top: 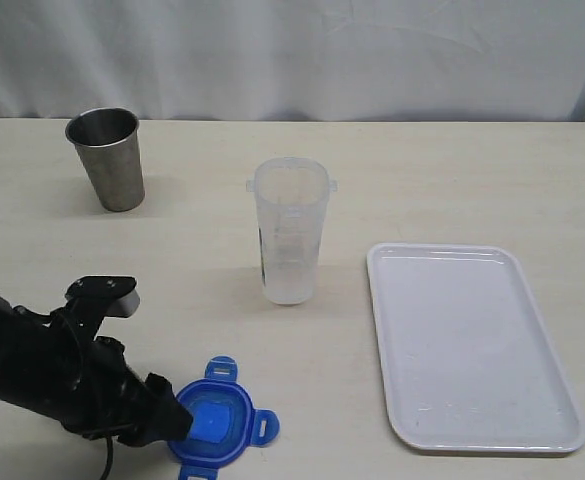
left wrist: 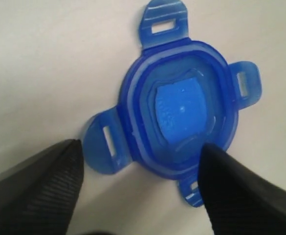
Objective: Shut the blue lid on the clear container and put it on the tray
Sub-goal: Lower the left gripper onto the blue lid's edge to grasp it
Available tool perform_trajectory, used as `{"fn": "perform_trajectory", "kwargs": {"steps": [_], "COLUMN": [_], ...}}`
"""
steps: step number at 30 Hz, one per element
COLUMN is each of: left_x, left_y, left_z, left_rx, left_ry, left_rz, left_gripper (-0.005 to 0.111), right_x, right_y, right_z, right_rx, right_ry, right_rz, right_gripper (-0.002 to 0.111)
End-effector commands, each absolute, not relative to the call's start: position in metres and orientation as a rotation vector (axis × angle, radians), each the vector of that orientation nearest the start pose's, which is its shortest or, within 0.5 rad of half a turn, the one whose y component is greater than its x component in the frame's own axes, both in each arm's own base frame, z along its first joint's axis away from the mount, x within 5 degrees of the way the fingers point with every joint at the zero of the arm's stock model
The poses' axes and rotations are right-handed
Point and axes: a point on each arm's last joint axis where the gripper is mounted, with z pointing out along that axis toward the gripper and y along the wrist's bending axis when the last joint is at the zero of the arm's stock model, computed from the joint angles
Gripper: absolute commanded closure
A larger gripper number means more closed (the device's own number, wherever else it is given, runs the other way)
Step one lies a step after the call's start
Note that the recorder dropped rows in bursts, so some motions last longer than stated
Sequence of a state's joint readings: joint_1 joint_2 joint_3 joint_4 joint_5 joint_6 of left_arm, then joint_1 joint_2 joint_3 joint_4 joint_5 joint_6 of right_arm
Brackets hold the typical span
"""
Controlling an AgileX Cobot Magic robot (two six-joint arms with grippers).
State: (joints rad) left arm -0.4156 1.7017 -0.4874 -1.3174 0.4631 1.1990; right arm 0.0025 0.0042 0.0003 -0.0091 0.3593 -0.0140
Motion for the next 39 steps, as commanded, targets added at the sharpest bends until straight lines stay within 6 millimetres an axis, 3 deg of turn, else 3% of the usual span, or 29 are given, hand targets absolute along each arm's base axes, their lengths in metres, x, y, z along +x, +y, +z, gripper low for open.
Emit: {"fn": "perform_trajectory", "kwargs": {"steps": [1,6,12,19,30,39], "left_x": [0.193,0.193,0.192,0.203,0.212,0.200], "left_y": [-0.125,-0.128,-0.131,-0.144,-0.138,-0.142], "left_z": [0.096,0.098,0.100,0.113,0.129,0.144], "left_rx": [0.563,0.499,0.543,0.569,0.682,1.162], "left_ry": [2.811,2.817,2.807,2.741,2.650,2.414], "left_rz": [-0.655,-0.712,-0.768,-0.895,-0.829,-0.789], "left_gripper": [0.036,0.058,0.058,0.058,0.058,0.058], "right_x": [0.053,0.053,0.053,0.053,0.053,0.053], "right_y": [0.000,0.000,0.000,0.000,0.000,0.000], "right_z": [0.182,0.182,0.182,0.182,0.182,0.182], "right_rx": [-0.014,-0.014,-0.014,-0.014,-0.014,-0.014], "right_ry": [1.832,1.832,1.832,1.832,1.832,1.832], "right_rz": [-0.020,-0.020,-0.020,-0.020,-0.020,-0.020], "right_gripper": [0.104,0.104,0.104,0.104,0.104,0.104]}}
